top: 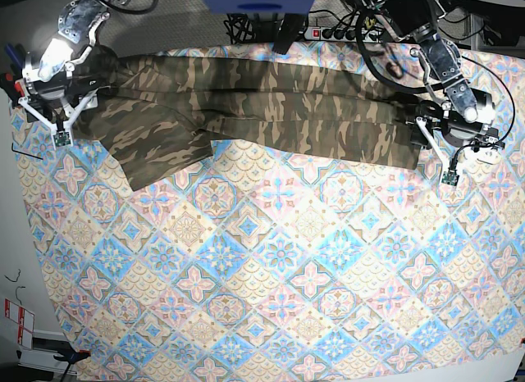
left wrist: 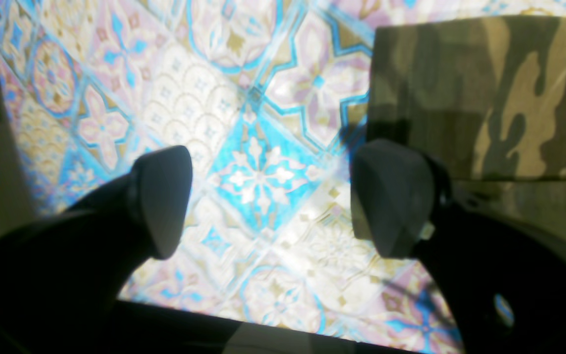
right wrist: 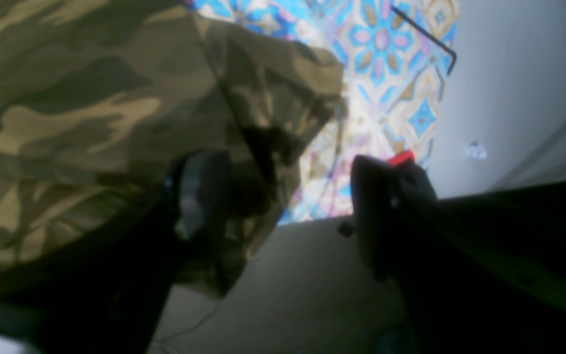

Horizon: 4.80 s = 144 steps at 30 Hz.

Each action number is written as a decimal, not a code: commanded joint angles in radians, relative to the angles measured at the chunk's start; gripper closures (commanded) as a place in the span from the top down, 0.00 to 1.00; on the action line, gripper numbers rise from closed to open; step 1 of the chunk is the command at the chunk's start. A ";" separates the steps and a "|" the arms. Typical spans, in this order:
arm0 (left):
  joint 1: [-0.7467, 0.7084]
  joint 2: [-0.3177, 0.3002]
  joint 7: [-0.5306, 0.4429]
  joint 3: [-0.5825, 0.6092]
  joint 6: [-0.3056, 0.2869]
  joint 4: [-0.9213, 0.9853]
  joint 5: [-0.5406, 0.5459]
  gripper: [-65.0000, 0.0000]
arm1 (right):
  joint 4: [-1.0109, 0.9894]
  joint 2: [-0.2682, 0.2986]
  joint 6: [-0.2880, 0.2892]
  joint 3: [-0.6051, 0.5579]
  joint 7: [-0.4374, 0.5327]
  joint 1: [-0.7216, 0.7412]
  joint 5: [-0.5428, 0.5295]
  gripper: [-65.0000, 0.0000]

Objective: Fold the T-shirt properly

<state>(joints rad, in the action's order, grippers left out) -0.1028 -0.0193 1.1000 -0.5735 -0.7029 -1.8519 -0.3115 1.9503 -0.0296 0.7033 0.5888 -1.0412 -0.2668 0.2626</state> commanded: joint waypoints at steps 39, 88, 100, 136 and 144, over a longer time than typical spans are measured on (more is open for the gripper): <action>-0.019 -0.031 -0.010 -0.001 0.005 -0.012 0.082 0.84 | -0.802 0.135 -0.005 -0.289 0.289 0.390 -0.001 0.55; -0.018 -0.031 -0.010 0.000 0.005 -0.012 0.081 0.84 | 0.018 0.130 -0.005 -0.359 -0.081 -0.099 -0.007 0.04; -0.016 -0.029 -0.010 0.002 0.005 -0.010 0.081 0.84 | 0.011 0.133 -0.005 -0.450 -0.086 -0.130 -0.007 0.04; -0.016 -0.031 -0.011 0.004 0.005 0.107 0.081 0.84 | 0.018 0.173 -0.005 -0.843 -0.127 -0.094 -0.007 0.40; -0.018 -0.031 -0.011 0.004 0.005 0.065 0.081 0.84 | 0.019 0.113 -0.005 -0.898 -0.133 -0.021 -0.007 0.29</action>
<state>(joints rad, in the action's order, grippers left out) -0.1287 -0.0391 1.0973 -0.5705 -0.7033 -1.7626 -0.2310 1.9499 0.0807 0.6994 -0.3115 -1.1751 -0.2878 0.2543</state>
